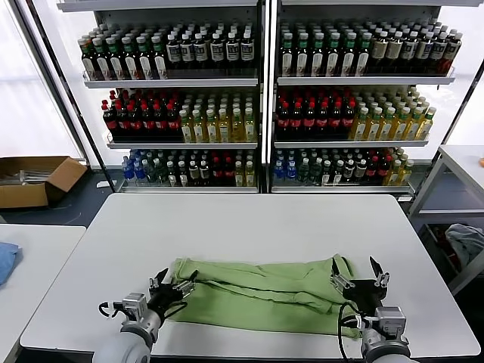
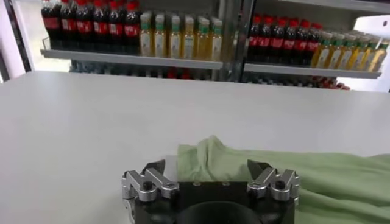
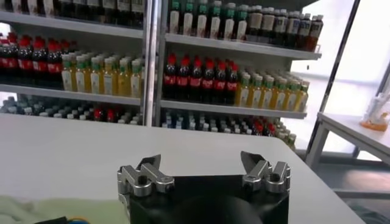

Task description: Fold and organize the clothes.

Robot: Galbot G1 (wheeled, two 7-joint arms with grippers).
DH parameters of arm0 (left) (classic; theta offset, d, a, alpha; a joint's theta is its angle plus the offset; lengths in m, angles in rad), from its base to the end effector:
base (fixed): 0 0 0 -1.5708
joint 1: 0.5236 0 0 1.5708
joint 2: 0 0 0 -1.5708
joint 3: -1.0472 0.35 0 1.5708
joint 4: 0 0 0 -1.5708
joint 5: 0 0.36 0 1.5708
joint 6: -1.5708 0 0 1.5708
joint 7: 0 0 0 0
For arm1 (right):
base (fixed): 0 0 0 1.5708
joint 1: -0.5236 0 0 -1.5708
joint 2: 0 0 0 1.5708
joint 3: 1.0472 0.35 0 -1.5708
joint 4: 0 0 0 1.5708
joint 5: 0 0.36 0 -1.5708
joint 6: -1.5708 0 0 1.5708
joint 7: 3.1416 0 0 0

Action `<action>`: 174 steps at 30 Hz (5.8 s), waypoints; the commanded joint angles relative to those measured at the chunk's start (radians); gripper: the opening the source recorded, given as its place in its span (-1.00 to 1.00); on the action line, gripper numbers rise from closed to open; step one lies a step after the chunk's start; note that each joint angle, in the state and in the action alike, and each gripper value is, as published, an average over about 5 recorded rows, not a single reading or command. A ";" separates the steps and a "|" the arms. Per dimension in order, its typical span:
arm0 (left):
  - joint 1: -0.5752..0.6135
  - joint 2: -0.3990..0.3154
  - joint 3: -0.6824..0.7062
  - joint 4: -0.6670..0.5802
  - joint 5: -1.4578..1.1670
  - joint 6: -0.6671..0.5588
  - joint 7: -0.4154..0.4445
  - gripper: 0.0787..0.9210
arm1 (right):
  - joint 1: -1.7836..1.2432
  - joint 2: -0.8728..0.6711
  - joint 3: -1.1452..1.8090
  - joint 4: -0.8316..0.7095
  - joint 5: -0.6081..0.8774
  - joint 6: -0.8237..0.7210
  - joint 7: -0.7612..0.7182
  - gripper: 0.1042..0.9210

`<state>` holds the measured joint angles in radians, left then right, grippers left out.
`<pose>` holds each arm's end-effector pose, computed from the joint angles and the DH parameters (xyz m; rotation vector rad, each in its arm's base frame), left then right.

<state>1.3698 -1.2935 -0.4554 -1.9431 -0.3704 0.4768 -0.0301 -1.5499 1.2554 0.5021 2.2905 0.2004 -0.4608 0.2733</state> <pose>0.2485 0.0380 -0.3118 -0.2194 -2.6647 0.1139 0.1847 -0.0294 -0.2259 -0.1006 -2.8812 0.1912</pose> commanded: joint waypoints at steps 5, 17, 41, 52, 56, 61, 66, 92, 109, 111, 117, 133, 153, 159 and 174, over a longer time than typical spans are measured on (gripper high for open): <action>0.017 -0.026 -0.010 0.044 -0.019 0.003 0.002 0.43 | -0.004 -0.004 0.003 0.040 0.005 -0.002 0.001 0.76; 0.025 -0.035 -0.030 0.062 -0.018 -0.020 0.025 -0.40 | -0.003 -0.019 0.012 0.056 0.012 -0.007 0.011 0.76; 0.014 0.431 -0.543 0.096 -0.180 -0.061 0.090 -0.96 | 0.038 -0.007 -0.026 0.032 0.015 -0.017 0.020 0.76; 0.042 0.241 -0.269 -0.089 -0.105 -0.043 0.049 -0.96 | 0.059 -0.015 -0.023 0.061 0.014 -0.044 0.020 0.76; 0.028 0.098 -0.116 -0.149 -0.059 -0.032 0.028 -0.96 | 0.046 -0.019 -0.014 0.070 0.012 -0.043 0.017 0.76; -0.007 0.004 0.043 -0.171 -0.005 -0.014 0.012 -0.96 | 0.027 -0.010 -0.005 0.055 0.006 -0.033 0.016 0.76; -0.046 -0.013 0.147 -0.154 0.030 0.006 0.006 -0.96 | 0.002 0.009 0.008 0.050 -0.003 -0.019 0.013 0.76; -0.111 -0.113 0.263 0.076 0.055 -0.083 0.042 -0.92 | -0.031 0.061 -0.013 0.020 -0.045 0.010 0.012 0.76; -0.040 -0.094 0.186 -0.293 -0.550 -0.010 -0.049 0.19 | 0.002 0.034 -0.016 0.001 -0.020 0.015 0.019 0.76; -0.057 -0.060 0.105 -0.287 -0.493 -0.028 -0.068 0.33 | 0.013 0.026 -0.023 -0.002 -0.013 0.014 0.017 0.76; -0.049 0.083 -0.131 -0.172 -0.263 -0.064 -0.069 0.70 | 0.056 -0.010 -0.041 -0.017 0.013 0.007 0.014 0.76; -0.006 0.111 -0.126 0.010 -0.186 -0.063 -0.001 0.77 | 0.078 -0.013 -0.051 -0.030 0.016 0.001 0.013 0.76; -0.006 0.093 -0.077 0.078 -0.169 -0.052 0.049 0.77 | 0.043 0.014 -0.054 -0.013 -0.004 0.004 0.010 0.76; -0.003 0.093 -0.075 0.088 -0.150 -0.050 0.060 0.75 | 0.039 0.009 -0.051 -0.005 -0.003 0.004 0.009 0.76; 0.011 0.061 -0.069 0.091 -0.106 -0.057 0.089 -0.17 | 0.044 -0.012 -0.038 0.012 0.009 -0.006 0.012 0.76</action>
<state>1.3804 -1.2214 -0.5217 -1.8601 -0.4996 0.4257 0.0467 -1.5070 1.2461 0.4626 2.3009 0.2074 -0.4657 0.2839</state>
